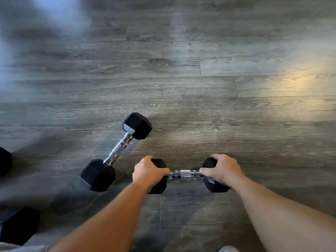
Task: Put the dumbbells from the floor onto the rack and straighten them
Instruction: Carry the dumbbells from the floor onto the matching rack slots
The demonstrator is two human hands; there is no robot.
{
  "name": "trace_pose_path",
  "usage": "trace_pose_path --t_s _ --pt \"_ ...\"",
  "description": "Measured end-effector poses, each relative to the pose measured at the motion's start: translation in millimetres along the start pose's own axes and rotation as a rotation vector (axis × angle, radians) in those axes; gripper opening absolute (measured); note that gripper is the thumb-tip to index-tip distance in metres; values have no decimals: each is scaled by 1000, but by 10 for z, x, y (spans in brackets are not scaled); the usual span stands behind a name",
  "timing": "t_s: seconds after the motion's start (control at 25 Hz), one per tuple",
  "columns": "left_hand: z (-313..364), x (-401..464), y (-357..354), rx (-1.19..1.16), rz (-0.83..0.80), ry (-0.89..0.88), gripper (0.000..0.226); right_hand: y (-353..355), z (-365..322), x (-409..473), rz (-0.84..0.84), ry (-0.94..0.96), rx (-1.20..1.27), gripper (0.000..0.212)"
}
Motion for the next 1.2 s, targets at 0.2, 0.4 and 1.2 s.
trace_pose_path --t_s 0.2,0.4,1.2 --pt "-26 -588 784 17 108 -58 68 326 -583 -595 100 118 36 43" --pt "-103 -2155 2381 -75 219 -49 57 1252 -1774 -1969 97 290 31 46" --pt "-4722 -7945 4855 -730 824 572 46 276 -5425 -8087 -320 1258 -387 57"
Point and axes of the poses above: each hand's wrist, its own x-axis towards the middle knuckle, its own y-axis out of the back of the hand, z = x × y, the point moved 7 cm from there along x, towards the middle knuckle, and after that the axes turned 7 degrees about y, right-handed, at the moved point
